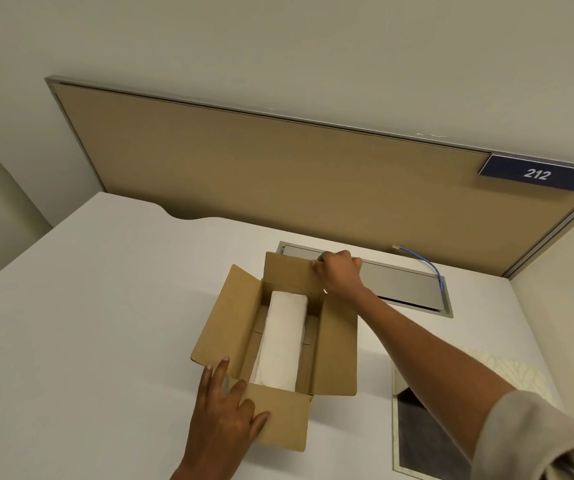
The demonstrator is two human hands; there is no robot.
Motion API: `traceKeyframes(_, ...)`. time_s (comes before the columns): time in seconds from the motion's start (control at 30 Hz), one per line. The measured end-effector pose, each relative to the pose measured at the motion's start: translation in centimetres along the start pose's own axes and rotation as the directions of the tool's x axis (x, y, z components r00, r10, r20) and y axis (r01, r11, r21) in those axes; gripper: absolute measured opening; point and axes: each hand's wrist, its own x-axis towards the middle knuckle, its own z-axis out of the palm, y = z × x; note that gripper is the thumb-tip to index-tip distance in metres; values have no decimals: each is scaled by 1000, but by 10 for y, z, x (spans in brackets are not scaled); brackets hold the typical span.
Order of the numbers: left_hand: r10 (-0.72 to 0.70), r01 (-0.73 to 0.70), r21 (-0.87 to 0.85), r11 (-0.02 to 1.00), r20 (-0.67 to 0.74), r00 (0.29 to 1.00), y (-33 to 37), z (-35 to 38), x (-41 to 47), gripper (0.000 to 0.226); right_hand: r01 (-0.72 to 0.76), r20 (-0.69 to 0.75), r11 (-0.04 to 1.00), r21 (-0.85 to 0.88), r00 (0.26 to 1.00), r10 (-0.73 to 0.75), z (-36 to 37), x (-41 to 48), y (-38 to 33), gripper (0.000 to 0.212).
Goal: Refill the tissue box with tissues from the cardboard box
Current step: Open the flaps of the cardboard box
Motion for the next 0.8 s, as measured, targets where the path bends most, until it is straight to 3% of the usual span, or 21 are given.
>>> traceKeyframes(0.17,-5,5,7,1000,-48,999,0,12,-3,64,-84,72,993,-80,993,90,9,15,-1,24)
traceKeyframes(0.27,-49,47,-41,998,-72,996,5,4,5,54,-80,-41,991,-103,996,76,14,10,-11,39)
traceKeyframes(0.33,-66,62,-73,995,-47,997,9,-6,17,44,108,-149,984,-141,981,-129,17,-1,-23,49)
traceKeyframes(0.4,-104,104,-98,990,6,995,14,-13,34,33,411,-142,875,-255,879,-454,23,-14,-34,43)
traceKeyframes(0.47,-178,191,-142,971,105,979,22,-20,54,23,668,45,667,-330,717,-696,35,-23,-40,28)
traceKeyframes(0.53,-246,278,-111,954,237,940,30,-22,71,27,797,269,522,-305,598,-755,46,-28,-43,26)
traceKeyframes(0.63,-356,433,-119,894,401,845,34,-1,88,46,829,498,447,-337,560,-662,59,-26,-50,39)
traceKeyframes(0.8,-456,612,-149,776,539,709,22,32,104,55,858,692,243,-453,510,-511,76,-12,-65,60)
